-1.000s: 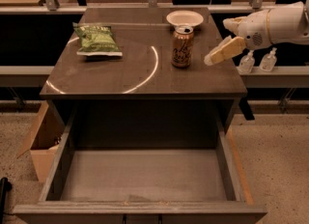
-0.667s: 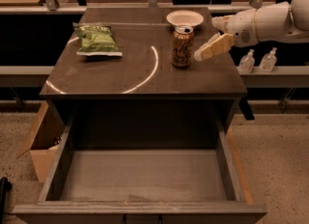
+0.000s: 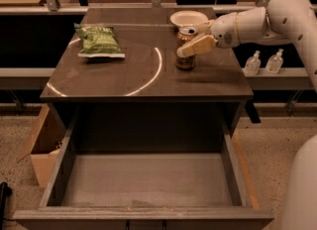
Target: Place orange can into top drawer
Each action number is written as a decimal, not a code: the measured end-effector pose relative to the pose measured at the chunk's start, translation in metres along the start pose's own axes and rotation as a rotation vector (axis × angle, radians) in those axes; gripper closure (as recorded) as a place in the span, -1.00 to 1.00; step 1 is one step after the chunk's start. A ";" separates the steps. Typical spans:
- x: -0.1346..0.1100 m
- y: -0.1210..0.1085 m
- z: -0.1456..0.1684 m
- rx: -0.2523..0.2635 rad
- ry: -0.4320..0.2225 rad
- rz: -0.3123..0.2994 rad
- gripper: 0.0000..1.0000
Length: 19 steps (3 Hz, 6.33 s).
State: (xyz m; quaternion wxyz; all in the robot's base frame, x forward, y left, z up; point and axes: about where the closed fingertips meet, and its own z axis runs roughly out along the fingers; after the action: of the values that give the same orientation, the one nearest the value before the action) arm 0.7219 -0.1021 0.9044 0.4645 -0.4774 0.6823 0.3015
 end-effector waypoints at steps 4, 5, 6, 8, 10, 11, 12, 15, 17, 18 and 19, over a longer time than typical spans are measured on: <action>-0.035 0.044 -0.065 -0.065 -0.056 0.082 1.00; -0.036 0.045 -0.064 -0.066 -0.057 0.082 1.00; -0.045 0.073 -0.058 -0.082 -0.088 0.093 1.00; -0.062 0.173 -0.044 -0.036 -0.149 0.036 1.00; 0.003 0.221 -0.012 -0.116 -0.073 0.050 1.00; 0.003 0.221 -0.012 -0.116 -0.073 0.050 1.00; 0.012 0.239 -0.010 -0.111 -0.089 0.094 1.00; 0.078 0.313 0.038 -0.172 -0.142 0.065 1.00; 0.146 0.314 0.079 -0.167 -0.100 0.036 1.00; 0.169 0.299 0.089 -0.151 -0.063 0.006 1.00; 0.189 0.283 0.102 -0.136 -0.037 -0.024 1.00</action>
Offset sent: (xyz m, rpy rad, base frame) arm -0.0379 -0.0392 0.0636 0.0477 0.0637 -0.0065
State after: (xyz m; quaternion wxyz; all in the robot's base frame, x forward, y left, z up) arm 0.4717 0.0174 0.6818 0.4470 -0.5102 0.6460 0.3501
